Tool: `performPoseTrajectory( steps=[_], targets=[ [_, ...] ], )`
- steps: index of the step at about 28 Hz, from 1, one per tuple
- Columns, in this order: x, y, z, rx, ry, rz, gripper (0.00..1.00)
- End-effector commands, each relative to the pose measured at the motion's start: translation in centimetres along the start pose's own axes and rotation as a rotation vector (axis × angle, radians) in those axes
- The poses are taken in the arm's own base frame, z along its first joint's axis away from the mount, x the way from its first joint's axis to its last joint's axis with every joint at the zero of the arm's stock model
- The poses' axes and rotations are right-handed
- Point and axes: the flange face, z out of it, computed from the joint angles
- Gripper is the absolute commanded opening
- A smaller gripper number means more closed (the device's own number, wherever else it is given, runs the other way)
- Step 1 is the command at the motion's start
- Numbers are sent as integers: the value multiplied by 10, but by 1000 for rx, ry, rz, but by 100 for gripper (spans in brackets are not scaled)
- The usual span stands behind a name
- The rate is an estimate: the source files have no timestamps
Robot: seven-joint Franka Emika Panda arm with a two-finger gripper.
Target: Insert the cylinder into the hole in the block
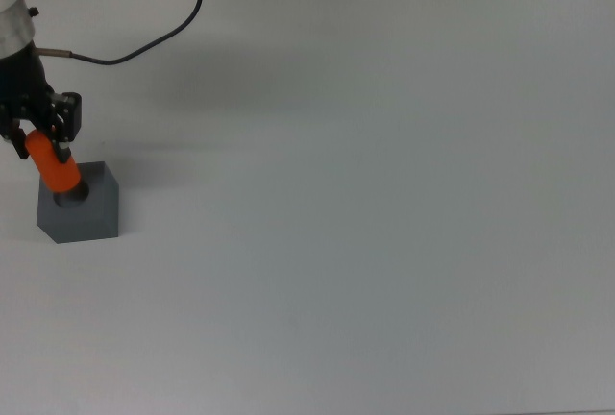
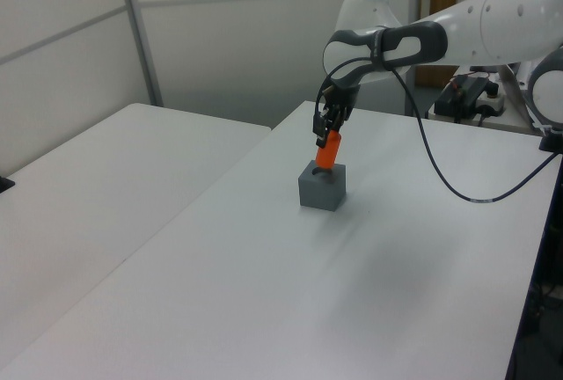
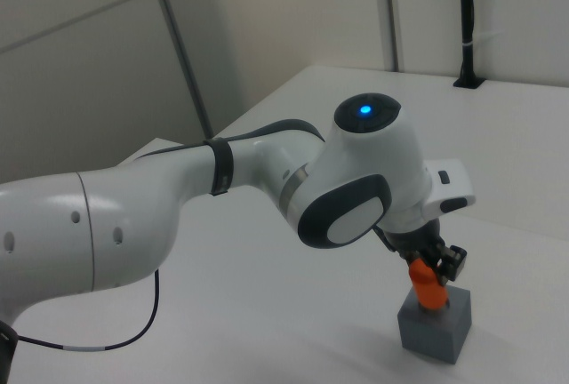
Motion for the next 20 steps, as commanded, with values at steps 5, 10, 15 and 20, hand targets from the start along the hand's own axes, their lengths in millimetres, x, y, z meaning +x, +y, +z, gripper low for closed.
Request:
performPoseTrajectory(
  steps=[5,10,15,20],
  targets=[
    [4,2,14,0,12,-7,0],
    [4,2,15,-5,8,-13,0],
    [3,-2,23,-1,-2,-11,83],
    [4,-3,21,-5,-1,-18,100]
  ],
)
